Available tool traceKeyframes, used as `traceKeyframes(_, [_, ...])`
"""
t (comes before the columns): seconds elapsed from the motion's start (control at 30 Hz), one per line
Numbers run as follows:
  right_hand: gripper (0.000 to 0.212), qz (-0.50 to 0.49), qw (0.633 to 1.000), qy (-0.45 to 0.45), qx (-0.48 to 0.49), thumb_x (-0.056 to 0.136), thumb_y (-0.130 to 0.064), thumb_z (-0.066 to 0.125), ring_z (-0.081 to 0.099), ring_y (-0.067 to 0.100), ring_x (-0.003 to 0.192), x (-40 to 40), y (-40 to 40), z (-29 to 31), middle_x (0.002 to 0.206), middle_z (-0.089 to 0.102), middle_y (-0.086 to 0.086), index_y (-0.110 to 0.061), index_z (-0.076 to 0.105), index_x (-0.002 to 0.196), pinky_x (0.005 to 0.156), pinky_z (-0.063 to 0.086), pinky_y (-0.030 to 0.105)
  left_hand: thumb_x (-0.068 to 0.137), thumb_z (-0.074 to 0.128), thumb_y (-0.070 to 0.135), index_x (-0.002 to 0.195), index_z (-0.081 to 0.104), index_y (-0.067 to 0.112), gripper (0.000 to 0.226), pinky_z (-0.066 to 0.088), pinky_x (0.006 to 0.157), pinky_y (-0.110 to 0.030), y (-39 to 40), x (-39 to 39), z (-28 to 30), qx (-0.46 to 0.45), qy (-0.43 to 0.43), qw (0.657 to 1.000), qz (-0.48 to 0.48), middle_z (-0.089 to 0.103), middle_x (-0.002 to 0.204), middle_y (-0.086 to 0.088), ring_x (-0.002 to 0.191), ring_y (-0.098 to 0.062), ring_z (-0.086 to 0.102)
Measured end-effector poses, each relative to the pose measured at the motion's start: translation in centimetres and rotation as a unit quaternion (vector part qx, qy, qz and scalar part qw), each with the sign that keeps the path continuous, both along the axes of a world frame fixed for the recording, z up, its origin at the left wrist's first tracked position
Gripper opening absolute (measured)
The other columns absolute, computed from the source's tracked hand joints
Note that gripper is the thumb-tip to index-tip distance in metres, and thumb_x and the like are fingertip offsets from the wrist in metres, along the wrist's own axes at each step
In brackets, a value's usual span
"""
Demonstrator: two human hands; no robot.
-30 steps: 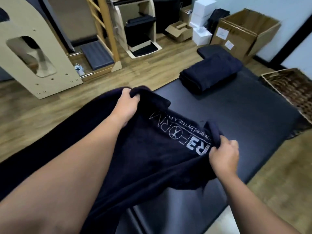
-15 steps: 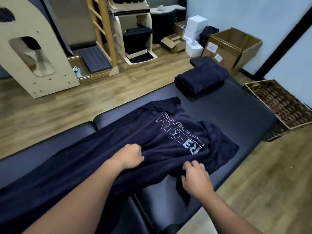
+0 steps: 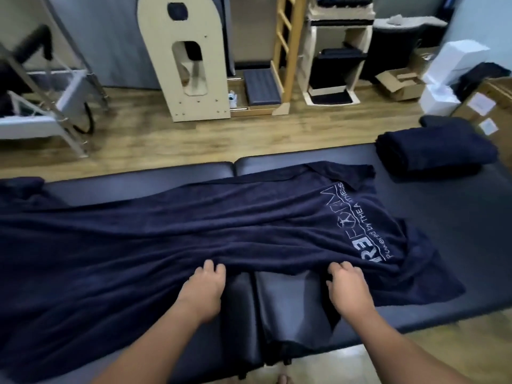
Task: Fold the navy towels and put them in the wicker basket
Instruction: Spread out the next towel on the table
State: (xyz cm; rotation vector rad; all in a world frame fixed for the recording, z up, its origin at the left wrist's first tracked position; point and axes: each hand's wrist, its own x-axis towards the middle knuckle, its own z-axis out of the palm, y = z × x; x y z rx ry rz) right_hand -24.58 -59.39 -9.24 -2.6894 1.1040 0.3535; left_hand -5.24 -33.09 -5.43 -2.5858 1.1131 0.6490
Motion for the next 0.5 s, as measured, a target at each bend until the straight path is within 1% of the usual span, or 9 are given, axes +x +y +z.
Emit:
traceKeyframes(0.07, [0.015, 0.014, 1.0, 0.009, -0.016, 0.098, -0.026, 0.055, 0.053, 0.029, 0.104, -0.5, -0.7, -0.2, 0.111, 0.058, 0.003, -0.018, 0.061, 0.109, 0.085, 0.049, 0.039, 0.089, 0.051, 0.001, 0.118, 0.045, 0.014, 0.033, 0.053, 0.087, -0.039, 1.2, -0.5, -0.3, 0.0, -0.012, 0.999, 0.042, 0.048, 0.121, -0.009, 0.111, -0.028, 0.057])
traceKeyframes(0.1, [0.013, 0.024, 0.999, 0.016, -0.025, 0.097, -0.023, 0.053, 0.054, 0.029, 0.102, -0.7, -1.0, -0.2, 0.11, 0.059, 0.003, -0.018, 0.061, 0.107, 0.084, 0.05, 0.039, 0.091, 0.05, 0.001, 0.119, 0.047, 0.014, 0.031, 0.051, 0.089, -0.039, 1.7, -0.8, -0.4, 0.014, -0.023, 0.998, 0.049, 0.051, 0.122, -0.01, 0.111, -0.029, 0.059])
traceKeyframes(0.2, [0.013, 0.038, 0.999, 0.006, -0.032, 0.088, -0.016, 0.062, 0.058, 0.034, 0.098, -1.2, -0.9, -0.2, 0.105, 0.061, 0.007, -0.014, 0.062, 0.101, 0.078, 0.05, 0.043, 0.093, 0.049, 0.009, 0.119, 0.054, 0.017, 0.028, 0.046, 0.091, -0.038, 2.8, -1.9, 0.0, 0.048, -0.041, 0.997, 0.055, 0.057, 0.122, -0.007, 0.112, -0.027, 0.061])
traceKeyframes(0.27, [0.013, 0.037, 0.999, -0.006, -0.028, 0.088, -0.015, 0.061, 0.061, 0.033, 0.098, -1.7, -0.5, 0.0, 0.101, 0.065, 0.006, -0.015, 0.056, 0.1, 0.074, 0.049, 0.043, 0.091, 0.05, 0.012, 0.114, 0.057, 0.019, 0.024, 0.044, 0.089, -0.036, 3.5, -2.6, 0.1, 0.041, -0.034, 0.997, 0.063, 0.059, 0.119, -0.004, 0.111, -0.025, 0.06])
traceKeyframes(0.33, [0.012, 0.035, 0.999, -0.007, -0.01, 0.093, -0.014, 0.052, 0.062, 0.03, 0.102, -2.4, -0.2, 0.4, 0.102, 0.066, 0.003, -0.019, 0.046, 0.102, 0.073, 0.043, 0.04, 0.09, 0.051, 0.013, 0.11, 0.059, 0.019, 0.022, 0.043, 0.082, -0.035, 4.4, -3.2, 0.5, 0.026, -0.026, 0.997, 0.07, 0.061, 0.118, -0.002, 0.111, -0.025, 0.06])
traceKeyframes(0.4, [0.017, 0.031, 0.999, -0.001, 0.009, 0.092, -0.011, 0.046, 0.063, 0.031, 0.103, -3.1, -0.2, 0.5, 0.107, 0.066, 0.003, -0.02, 0.045, 0.107, 0.076, 0.045, 0.04, 0.089, 0.05, 0.014, 0.111, 0.06, 0.021, 0.025, 0.042, 0.078, -0.034, 5.5, -3.7, 0.9, 0.03, -0.015, 0.997, 0.069, 0.063, 0.118, 0.0, 0.11, -0.024, 0.061])
traceKeyframes(0.5, [0.035, 0.017, 0.999, 0.011, 0.028, 0.087, -0.006, 0.044, 0.064, 0.032, 0.107, -4.3, 0.0, 1.0, 0.115, 0.067, 0.007, -0.021, 0.052, 0.118, 0.085, 0.05, 0.04, 0.088, 0.051, 0.018, 0.115, 0.062, 0.022, 0.03, 0.043, 0.076, -0.033, 7.5, -4.3, 2.0, 0.071, 0.015, 0.995, 0.064, 0.065, 0.117, -0.001, 0.107, -0.025, 0.065])
